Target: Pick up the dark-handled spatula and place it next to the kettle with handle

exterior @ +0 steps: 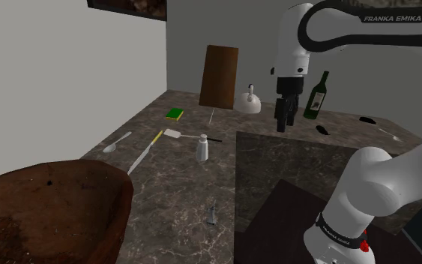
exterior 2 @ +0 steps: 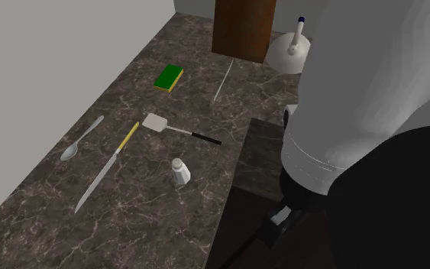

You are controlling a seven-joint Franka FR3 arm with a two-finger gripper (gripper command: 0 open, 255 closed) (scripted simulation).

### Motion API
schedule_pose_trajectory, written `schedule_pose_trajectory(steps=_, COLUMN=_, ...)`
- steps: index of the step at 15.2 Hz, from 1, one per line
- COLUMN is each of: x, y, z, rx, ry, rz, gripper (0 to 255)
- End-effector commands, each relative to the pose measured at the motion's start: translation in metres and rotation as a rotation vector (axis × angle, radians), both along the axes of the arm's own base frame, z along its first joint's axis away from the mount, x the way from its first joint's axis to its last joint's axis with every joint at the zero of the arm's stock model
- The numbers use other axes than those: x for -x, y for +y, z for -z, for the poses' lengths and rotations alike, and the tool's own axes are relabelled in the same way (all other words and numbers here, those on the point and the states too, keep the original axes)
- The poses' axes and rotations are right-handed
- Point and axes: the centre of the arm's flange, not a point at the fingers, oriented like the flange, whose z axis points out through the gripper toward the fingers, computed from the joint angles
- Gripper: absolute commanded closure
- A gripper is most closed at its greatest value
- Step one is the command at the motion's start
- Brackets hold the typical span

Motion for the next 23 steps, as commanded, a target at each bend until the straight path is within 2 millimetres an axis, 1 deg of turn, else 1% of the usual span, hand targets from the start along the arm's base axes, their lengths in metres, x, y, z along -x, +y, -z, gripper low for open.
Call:
schedule_pose_trajectory(steps=1, x=0.000, y=0.000, z=0.000, rx=0.000, ry=0.000, rz=0.000, gripper=0)
schedule_pose_trajectory(steps=7, x=-0.065, y=-0.014, z=0.034, rx=0.009, ry=-0.030, rz=-0.094, gripper=0)
schedule_pose_trajectory(steps=12, x=-0.121, y=-0.022, z=0.060, rx=0.016, ry=-0.055, rz=-0.172, gripper=0)
schedule_pose_trajectory(steps=18, x=-0.190, y=-0.025, z=0.090, rx=0.025, ry=-0.085, rz=-0.266, gripper=0)
schedule_pose_trajectory(steps=23, x=-0.248, y=-0.023, z=0.113, rx=0.033, ry=-0.110, rz=-0.344, gripper=0)
